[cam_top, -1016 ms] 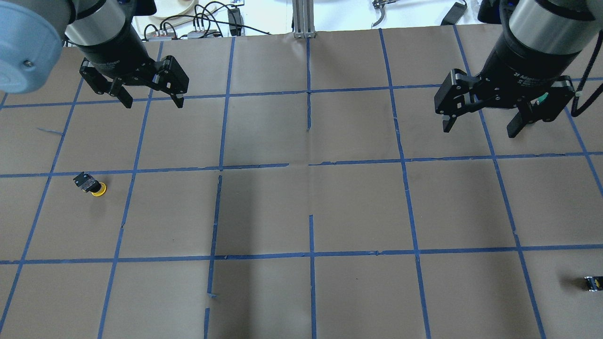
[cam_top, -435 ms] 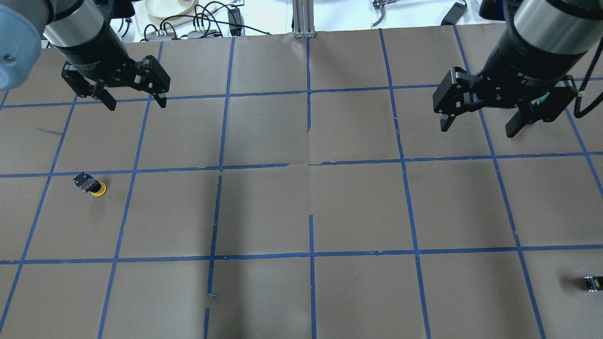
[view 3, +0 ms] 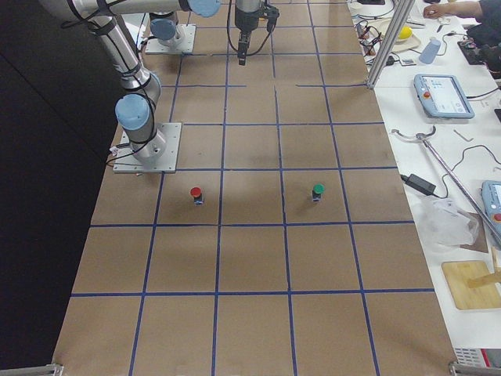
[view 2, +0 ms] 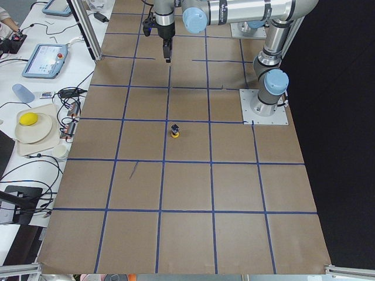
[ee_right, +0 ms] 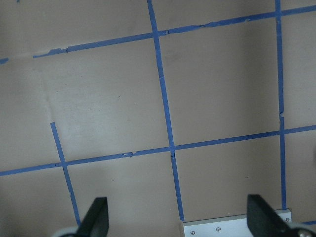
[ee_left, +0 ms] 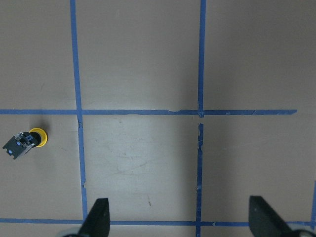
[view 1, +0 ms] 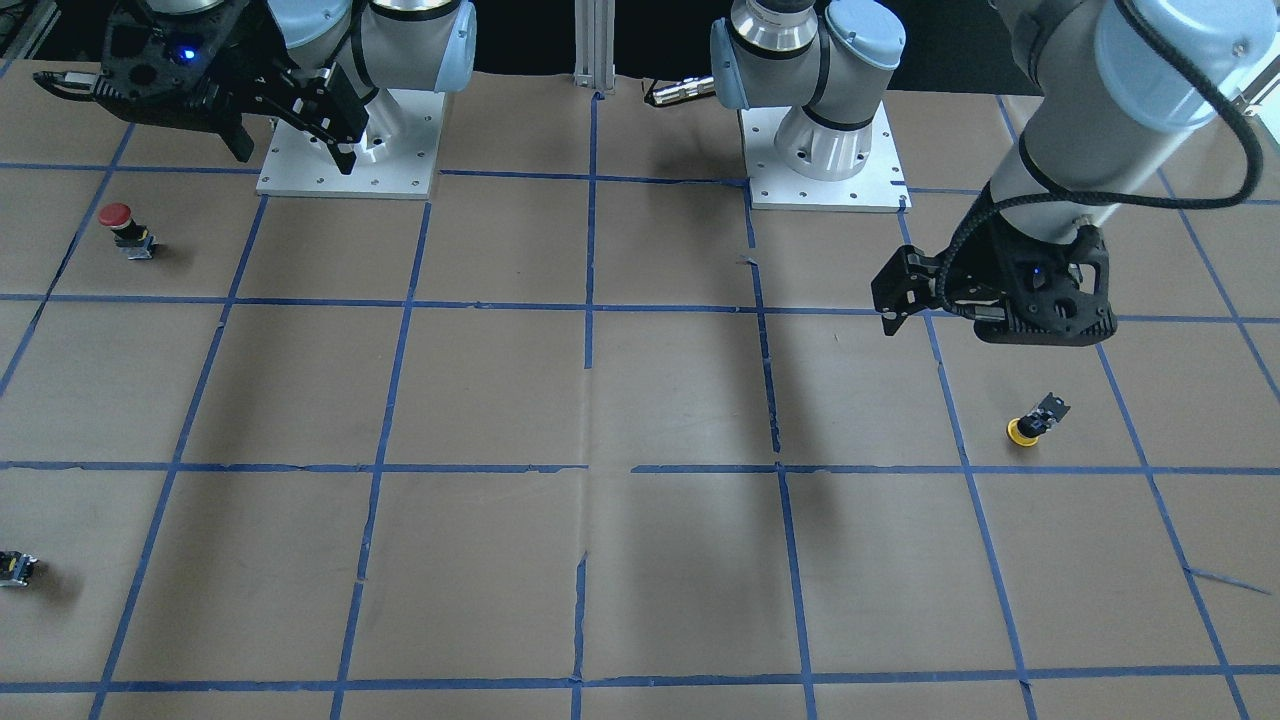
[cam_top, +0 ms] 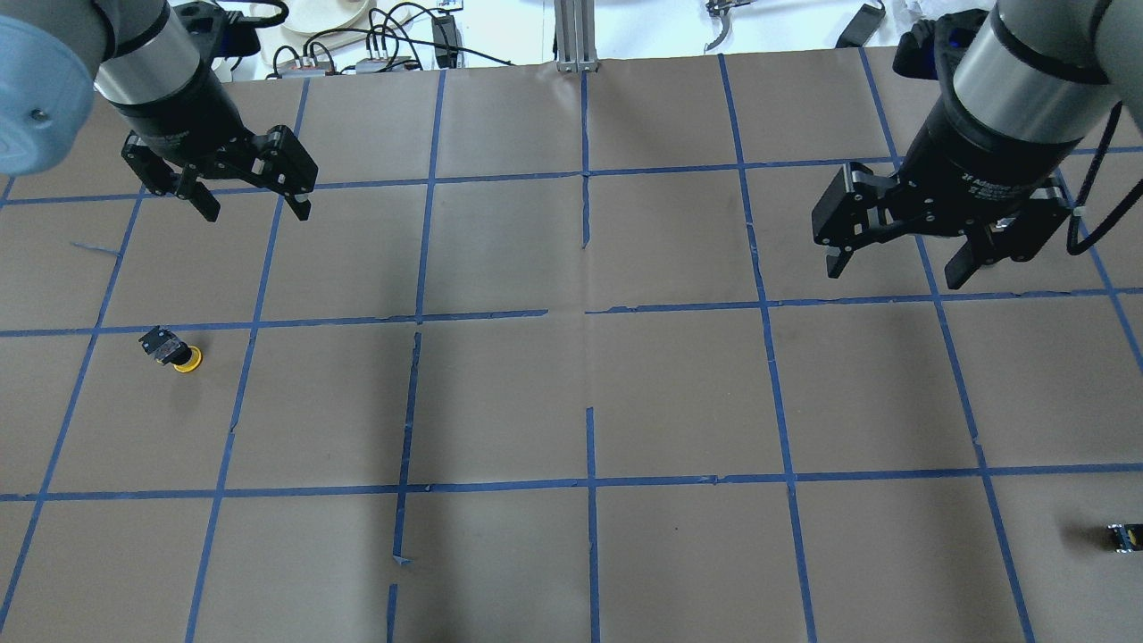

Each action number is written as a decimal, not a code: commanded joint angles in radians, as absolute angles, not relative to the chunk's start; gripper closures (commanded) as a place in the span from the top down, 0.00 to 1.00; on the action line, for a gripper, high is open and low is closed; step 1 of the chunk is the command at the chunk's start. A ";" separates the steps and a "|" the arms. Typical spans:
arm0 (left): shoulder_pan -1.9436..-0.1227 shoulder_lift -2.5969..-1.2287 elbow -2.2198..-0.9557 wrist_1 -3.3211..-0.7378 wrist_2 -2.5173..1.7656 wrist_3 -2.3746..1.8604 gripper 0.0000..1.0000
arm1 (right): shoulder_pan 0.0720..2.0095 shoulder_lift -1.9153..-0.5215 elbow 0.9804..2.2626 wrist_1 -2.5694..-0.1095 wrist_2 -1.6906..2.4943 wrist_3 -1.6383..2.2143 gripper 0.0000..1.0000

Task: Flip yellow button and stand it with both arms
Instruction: 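Move the left gripper toward the yellow button lying on the table, then lower the left gripper and grasp the yellow button's black base, then lift the button with the left gripper while the right gripper approaches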

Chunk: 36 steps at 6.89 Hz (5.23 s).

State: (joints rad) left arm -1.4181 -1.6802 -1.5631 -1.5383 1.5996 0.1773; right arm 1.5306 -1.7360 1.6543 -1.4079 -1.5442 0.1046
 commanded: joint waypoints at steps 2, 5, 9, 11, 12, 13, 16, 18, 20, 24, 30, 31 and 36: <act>-1.241 -1.764 -1.661 -1.372 1.603 0.359 1.00 | 1.531 -1.733 1.667 -1.411 -1.546 0.104 1.00; -1.060 -1.811 -1.752 -1.274 1.612 0.646 1.00 | 1.523 -1.729 1.667 -1.413 -1.546 0.121 1.00; -0.976 -1.824 -1.908 -1.085 1.647 1.174 0.99 | 1.520 -1.730 1.669 -1.410 -1.548 0.110 1.00; -0.976 -1.827 -1.995 -0.918 1.667 1.348 0.99 | 1.522 -1.736 1.678 -1.488 -1.549 0.123 1.00; -0.976 -1.833 -1.993 -0.916 1.658 1.354 0.97 | 1.522 -1.768 1.683 -1.465 -1.552 0.126 1.00; -0.976 -1.833 -1.990 -0.917 1.623 1.380 0.95 | 1.522 -1.828 1.690 -1.465 -1.542 0.109 1.00; -0.976 -1.842 -1.987 -0.891 1.615 1.431 0.67 | 1.526 -1.732 1.685 -1.544 -1.501 0.109 1.00; -0.976 -1.842 -1.982 -0.865 1.588 1.483 0.35 | 1.522 -1.709 1.690 -1.513 -1.503 0.109 1.00; -0.976 -1.836 -1.947 -0.879 1.455 1.473 0.33 | 1.522 -1.703 1.648 -1.485 -1.534 0.089 1.00; -1.073 -1.709 -1.944 -1.116 1.324 1.299 0.33 | 1.513 -1.698 1.651 -1.489 -1.529 0.069 1.00; -1.361 -1.510 -1.900 -1.379 0.693 0.463 0.33 | 1.511 -1.667 1.638 -1.493 -1.383 0.168 1.00; -1.370 -1.488 -1.916 -1.378 0.549 0.381 0.33 | 1.491 -1.669 1.635 -1.491 -1.279 0.255 1.00; -1.377 -1.503 -2.026 -1.362 -0.001 0.270 0.33 | 1.381 -1.671 1.640 -1.496 -0.690 0.680 1.00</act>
